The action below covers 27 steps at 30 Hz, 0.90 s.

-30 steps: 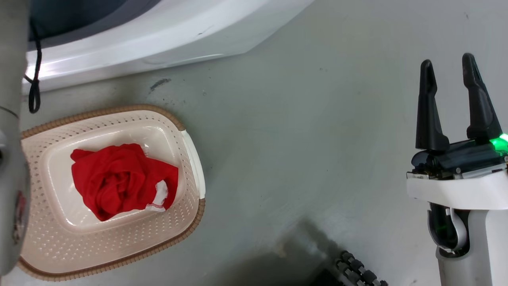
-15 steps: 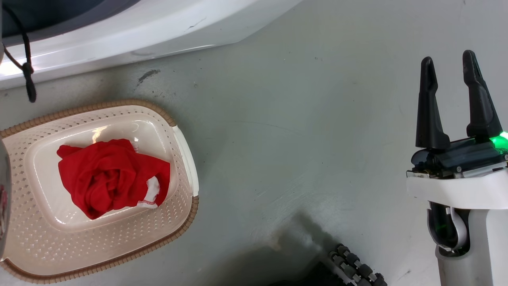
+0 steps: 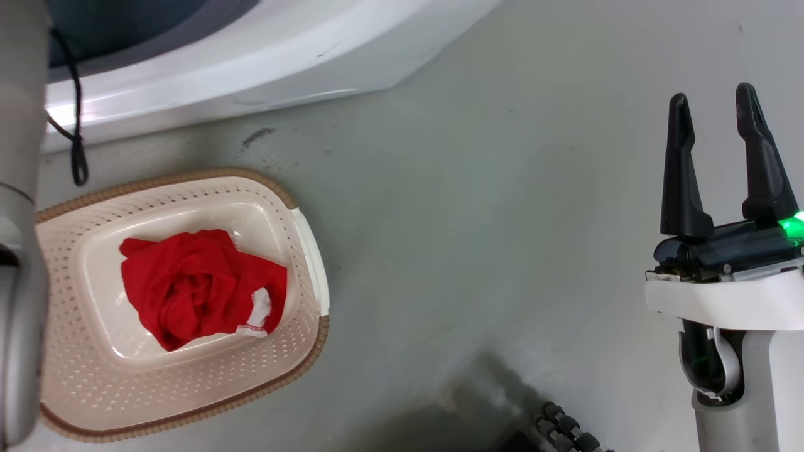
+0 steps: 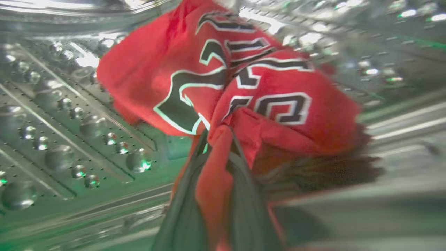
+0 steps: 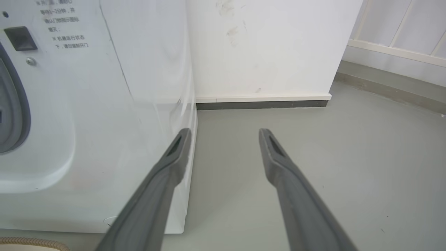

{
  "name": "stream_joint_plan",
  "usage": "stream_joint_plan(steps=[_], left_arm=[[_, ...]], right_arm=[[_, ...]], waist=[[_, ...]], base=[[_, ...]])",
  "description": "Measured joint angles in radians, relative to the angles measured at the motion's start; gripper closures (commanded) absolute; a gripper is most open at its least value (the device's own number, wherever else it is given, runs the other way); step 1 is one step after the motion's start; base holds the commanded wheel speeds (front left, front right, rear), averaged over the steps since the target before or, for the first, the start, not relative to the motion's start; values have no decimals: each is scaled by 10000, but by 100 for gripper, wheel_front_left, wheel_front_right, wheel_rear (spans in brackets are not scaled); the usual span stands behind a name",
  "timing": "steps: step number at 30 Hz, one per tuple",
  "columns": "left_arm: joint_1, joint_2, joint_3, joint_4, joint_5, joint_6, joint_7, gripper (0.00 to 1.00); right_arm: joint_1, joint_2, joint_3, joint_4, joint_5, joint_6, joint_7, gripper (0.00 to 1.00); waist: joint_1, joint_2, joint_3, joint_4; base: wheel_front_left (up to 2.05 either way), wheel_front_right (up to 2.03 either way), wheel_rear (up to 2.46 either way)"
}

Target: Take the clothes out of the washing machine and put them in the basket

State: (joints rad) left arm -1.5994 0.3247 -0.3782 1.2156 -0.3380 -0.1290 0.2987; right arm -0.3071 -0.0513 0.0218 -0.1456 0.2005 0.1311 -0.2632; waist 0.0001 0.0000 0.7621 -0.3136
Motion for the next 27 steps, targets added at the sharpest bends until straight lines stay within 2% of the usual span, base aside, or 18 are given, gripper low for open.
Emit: stream_joint_plan(steps=[6,13,27], left_arm=[[1260,-253,-495,-518,-685,-2,-1243,100],[3059,-240,-1407,-1348,-1611,0,-2663,100],[6360,251,-2970,-3210,-3160,-2,-4943,100]], right_arm=[[202,4,-19,134,-311,0,0,0],[610,6,-38,280,-702,0,-2,0],[1647,8,-82,656,-1304,0,-2,0]], waist=[[0,0,-688,367],[-1,0,-1686,875],[-3,0,-3842,1861]], base=[[0,0,0],[0,0,0],[0,0,0]])
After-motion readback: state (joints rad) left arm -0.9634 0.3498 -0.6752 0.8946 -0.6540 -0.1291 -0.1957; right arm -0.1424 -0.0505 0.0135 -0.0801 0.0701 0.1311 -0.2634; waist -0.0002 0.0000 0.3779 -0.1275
